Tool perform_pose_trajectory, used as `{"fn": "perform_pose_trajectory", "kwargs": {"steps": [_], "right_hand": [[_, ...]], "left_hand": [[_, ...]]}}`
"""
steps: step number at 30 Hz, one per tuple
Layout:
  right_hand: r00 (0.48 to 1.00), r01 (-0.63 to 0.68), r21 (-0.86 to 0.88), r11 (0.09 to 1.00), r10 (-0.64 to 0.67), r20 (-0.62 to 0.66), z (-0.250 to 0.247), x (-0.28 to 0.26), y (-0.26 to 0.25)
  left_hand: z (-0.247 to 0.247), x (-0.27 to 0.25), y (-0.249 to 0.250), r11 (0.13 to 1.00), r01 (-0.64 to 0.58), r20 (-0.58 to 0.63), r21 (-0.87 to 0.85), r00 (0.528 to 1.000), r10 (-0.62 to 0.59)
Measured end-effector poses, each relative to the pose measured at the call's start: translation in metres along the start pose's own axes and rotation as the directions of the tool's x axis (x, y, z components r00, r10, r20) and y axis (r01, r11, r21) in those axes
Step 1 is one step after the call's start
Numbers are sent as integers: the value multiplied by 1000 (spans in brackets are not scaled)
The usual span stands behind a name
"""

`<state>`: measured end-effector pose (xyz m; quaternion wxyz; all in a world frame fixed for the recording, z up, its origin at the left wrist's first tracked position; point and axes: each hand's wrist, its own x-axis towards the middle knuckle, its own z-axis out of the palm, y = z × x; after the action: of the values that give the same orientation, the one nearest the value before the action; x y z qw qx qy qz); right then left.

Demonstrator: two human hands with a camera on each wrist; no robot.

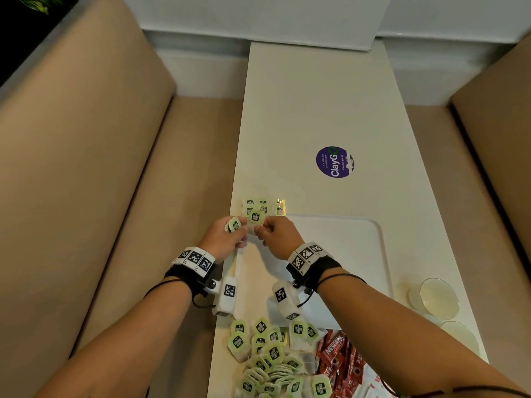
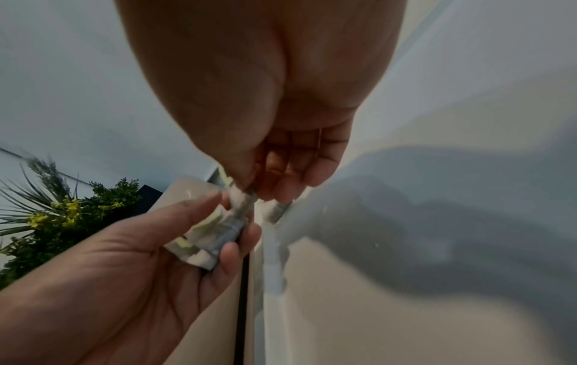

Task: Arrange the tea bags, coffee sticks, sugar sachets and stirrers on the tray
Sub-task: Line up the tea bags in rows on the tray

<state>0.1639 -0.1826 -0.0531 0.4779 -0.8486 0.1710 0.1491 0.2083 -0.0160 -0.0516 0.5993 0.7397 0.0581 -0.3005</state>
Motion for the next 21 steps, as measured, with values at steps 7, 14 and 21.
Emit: {"fn": "perform_pose_trajectory", "kwargs": {"steps": [7, 14, 21], "right_hand": [[999, -33, -104, 994, 34, 9, 8, 22, -4], [998, -48, -212, 976, 53, 20, 16, 30, -10], [996, -67, -127, 990, 58, -73, 15, 25, -13]], "left_hand": [[-15, 2, -6, 994, 67, -30, -84, 997, -70], [-24, 0, -7, 995, 69, 17, -69, 998, -68], [-20, 2, -10, 994, 83, 10, -70, 997, -82]]}}
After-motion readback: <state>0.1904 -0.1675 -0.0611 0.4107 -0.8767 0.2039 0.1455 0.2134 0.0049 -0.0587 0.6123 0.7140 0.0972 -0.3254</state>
